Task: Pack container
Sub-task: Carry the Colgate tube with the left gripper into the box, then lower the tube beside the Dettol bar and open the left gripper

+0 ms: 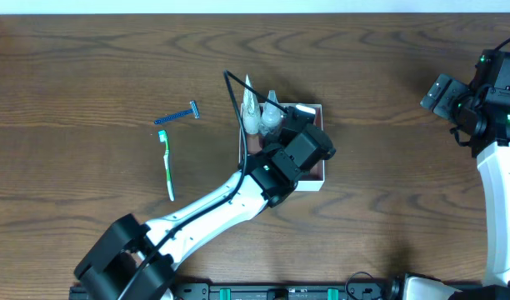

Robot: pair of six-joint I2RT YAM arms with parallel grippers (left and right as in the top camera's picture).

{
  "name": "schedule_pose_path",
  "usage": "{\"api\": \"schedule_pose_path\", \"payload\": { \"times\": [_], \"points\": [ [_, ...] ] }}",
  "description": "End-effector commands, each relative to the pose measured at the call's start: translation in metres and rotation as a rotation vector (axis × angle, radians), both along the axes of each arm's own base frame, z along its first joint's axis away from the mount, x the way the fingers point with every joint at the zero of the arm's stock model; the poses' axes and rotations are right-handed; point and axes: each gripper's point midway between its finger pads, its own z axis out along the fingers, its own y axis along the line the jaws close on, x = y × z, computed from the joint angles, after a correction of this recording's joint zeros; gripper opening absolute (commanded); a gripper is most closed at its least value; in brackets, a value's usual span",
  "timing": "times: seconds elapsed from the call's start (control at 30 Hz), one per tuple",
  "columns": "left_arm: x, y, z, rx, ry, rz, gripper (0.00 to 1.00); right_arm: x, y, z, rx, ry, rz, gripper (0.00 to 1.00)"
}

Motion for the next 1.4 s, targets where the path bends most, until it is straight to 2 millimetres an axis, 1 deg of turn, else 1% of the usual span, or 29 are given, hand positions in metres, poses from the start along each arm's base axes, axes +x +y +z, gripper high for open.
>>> {"api": "schedule_pose_path", "payload": {
  "times": [0.0, 0.17, 0.23, 0.47, 0.63, 1.0, 1.2, 1.37],
  "points": [
    [0.006, 0.001, -0.006, 0.006, -0.011, 0.038, 0.06, 0.0, -0.002, -0.001, 0.007, 0.001, -0.013, 0.99],
    [0.006, 0.001, -0.02, 0.003, 0.016, 0.068, 0.06, 0.0, -0.002, -0.001, 0.007, 0.001, -0.013, 0.99],
    [0.006, 0.001, -0.023, -0.004, 0.022, 0.079, 0.06, 0.0, -0.002, -0.001, 0.007, 0.001, -0.013, 0.99],
    [0.006, 0.001, -0.024, -0.031, 0.032, 0.109, 0.06, 0.0, -0.002, -0.001, 0.007, 0.003, -0.013, 0.99],
    [0.005, 0.0, -0.03, -0.054, 0.05, 0.139, 0.06, 0.0, -0.002, -0.001, 0.007, 0.003, -0.013, 0.99],
    [0.004, 0.0, -0.045, -0.036, 0.078, 0.14, 0.06, 0.0, -0.002, -0.001, 0.007, 0.003, -0.013, 0.99],
    [0.004, -0.001, -0.046, -0.037, 0.076, 0.14, 0.06, 0.0, -0.002, -0.001, 0.007, 0.003, -0.013, 0.99],
    [0.005, -0.002, -0.045, -0.042, 0.073, 0.14, 0.17, 0.0, -0.002, -0.001, 0.007, 0.003, -0.013, 0.99]
  ]
}}
